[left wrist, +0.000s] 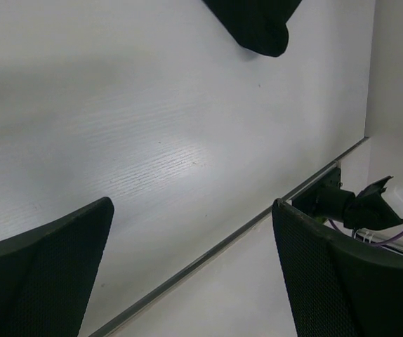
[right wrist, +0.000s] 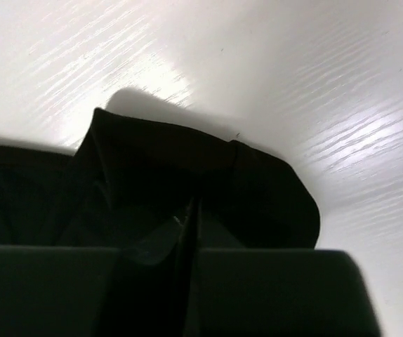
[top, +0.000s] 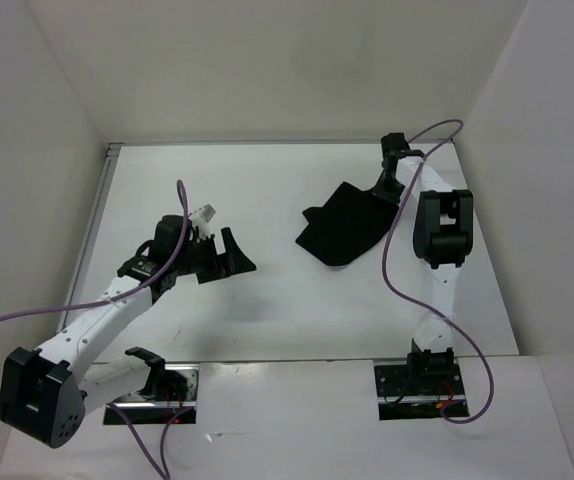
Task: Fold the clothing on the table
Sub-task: Grab the skirt from the pile, then move the skirt to the center of the board
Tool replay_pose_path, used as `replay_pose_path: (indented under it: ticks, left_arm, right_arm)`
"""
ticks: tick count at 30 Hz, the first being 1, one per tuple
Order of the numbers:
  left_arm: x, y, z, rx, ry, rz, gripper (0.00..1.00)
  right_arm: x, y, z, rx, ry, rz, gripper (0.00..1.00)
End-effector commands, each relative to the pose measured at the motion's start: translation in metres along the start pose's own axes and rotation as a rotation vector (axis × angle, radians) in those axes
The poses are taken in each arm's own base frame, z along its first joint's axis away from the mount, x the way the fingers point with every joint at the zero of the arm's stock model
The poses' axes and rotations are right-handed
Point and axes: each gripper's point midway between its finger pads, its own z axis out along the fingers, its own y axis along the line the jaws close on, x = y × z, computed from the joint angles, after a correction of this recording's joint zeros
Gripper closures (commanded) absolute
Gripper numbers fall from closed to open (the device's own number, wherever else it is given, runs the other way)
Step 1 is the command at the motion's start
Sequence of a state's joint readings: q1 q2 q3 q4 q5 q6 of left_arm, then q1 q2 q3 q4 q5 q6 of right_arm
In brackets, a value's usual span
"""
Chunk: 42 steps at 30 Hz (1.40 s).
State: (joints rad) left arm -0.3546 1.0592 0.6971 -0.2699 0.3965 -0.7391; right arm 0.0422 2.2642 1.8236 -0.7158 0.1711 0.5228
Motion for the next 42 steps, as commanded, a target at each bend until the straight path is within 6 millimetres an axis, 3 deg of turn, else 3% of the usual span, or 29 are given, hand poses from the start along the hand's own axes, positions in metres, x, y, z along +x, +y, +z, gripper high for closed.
replay_pose_path:
  ticks: [1, 4, 5, 7, 8, 9, 10, 11, 14, 15, 16, 18, 19, 21, 25, 27, 31, 32, 34, 35, 38, 41, 42]
  left_arm:
    - [-0.006, -0.005, -0.007, 0.018, -0.037, 0.003, 0.00]
    - [-0.004, -0.004, -0.007, 0.018, -0.037, 0.003, 0.00]
    - [-0.004, -0.004, -0.007, 0.018, -0.037, 0.003, 0.00]
    - [-0.001, -0.001, -0.006, 0.013, -0.031, -0.001, 0.00]
    - [-0.001, -0.001, -0.006, 0.013, -0.031, -0.001, 0.00]
    - [-0.001, -0.001, -0.006, 0.013, -0.031, -0.001, 0.00]
    - [-0.002, -0.003, -0.008, 0.018, -0.037, -0.006, 0.00]
    - [0.002, 0.000, -0.007, 0.012, -0.030, -0.011, 0.00]
    - [0.002, 0.001, -0.005, 0.018, -0.036, -0.007, 0.00]
    - [0.004, 0.003, -0.004, 0.012, -0.030, -0.011, 0.00]
    - [0.003, 0.002, -0.004, 0.018, -0.036, -0.007, 0.00]
    - [0.004, 0.003, -0.001, 0.019, -0.023, -0.011, 0.00]
    - [0.004, 0.003, -0.001, 0.019, -0.023, -0.011, 0.00]
    - [0.008, 0.007, 0.004, 0.010, 0.002, -0.012, 0.00]
    - [0.004, 0.004, 0.006, 0.017, 0.009, -0.003, 0.00]
    - [0.004, 0.003, 0.007, 0.026, 0.015, -0.003, 0.00]
    - [0.002, 0.005, 0.012, 0.020, 0.022, -0.007, 0.00]
    - [0.004, 0.007, 0.015, 0.013, 0.031, -0.013, 0.00]
    - [0.004, 0.006, 0.016, 0.022, 0.038, -0.013, 0.00]
    - [0.002, 0.005, 0.016, 0.028, 0.030, -0.008, 0.00]
    - [-0.009, 0.000, 0.020, 0.045, -0.012, 0.002, 0.00]
    - [-0.013, 0.007, 0.040, 0.030, 0.027, 0.006, 0.03]
    - [-0.027, -0.004, 0.042, 0.053, 0.017, 0.042, 0.06]
  right_arm:
    - [0.008, 0.006, -0.010, 0.010, -0.012, -0.037, 1.00]
    - [-0.001, 0.013, -0.038, -0.031, -0.068, -0.033, 1.00]
    - [-0.014, 0.023, -0.071, -0.093, -0.123, -0.038, 1.00]
    - [-0.018, 0.040, -0.109, -0.173, -0.168, -0.061, 1.00]
    - [-0.027, 0.051, -0.152, -0.248, -0.228, -0.063, 1.00]
    - [-0.027, 0.056, -0.175, -0.278, -0.256, -0.082, 1.00]
    - [-0.024, 0.062, -0.197, -0.315, -0.274, -0.104, 1.00]
    - [-0.018, 0.071, -0.243, -0.387, -0.316, -0.128, 1.00]
    - [0.011, 0.081, -0.297, -0.476, -0.345, -0.173, 1.00]
    - [0.019, 0.073, -0.321, -0.509, -0.367, -0.166, 1.00]
    - [0.036, 0.069, -0.314, -0.510, -0.325, -0.160, 1.00]
    - [0.054, 0.052, -0.322, -0.525, -0.302, -0.142, 0.72]
    - [0.072, 0.041, -0.305, -0.493, -0.256, -0.135, 0.57]
    - [0.092, 0.022, -0.301, -0.484, -0.236, -0.117, 0.43]
    - [0.095, -0.006, -0.310, -0.458, -0.315, -0.052, 0.38]
    - [0.092, -0.007, -0.315, -0.466, -0.334, -0.036, 0.37]
    - [0.104, 0.014, -0.288, -0.476, -0.227, -0.131, 0.37]
    - [0.119, 0.026, -0.262, -0.465, -0.120, -0.160, 0.37]
    - [0.127, 0.042, -0.240, -0.475, -0.042, -0.189, 0.39]
    - [0.138, 0.048, -0.213, -0.431, 0.019, -0.208, 0.39]
    - [0.133, 0.068, -0.190, -0.435, 0.019, -0.229, 0.41]
    - [0.133, 0.083, -0.157, -0.396, 0.064, -0.246, 0.41]
    - [0.126, 0.091, -0.158, -0.410, 0.046, -0.253, 0.41]
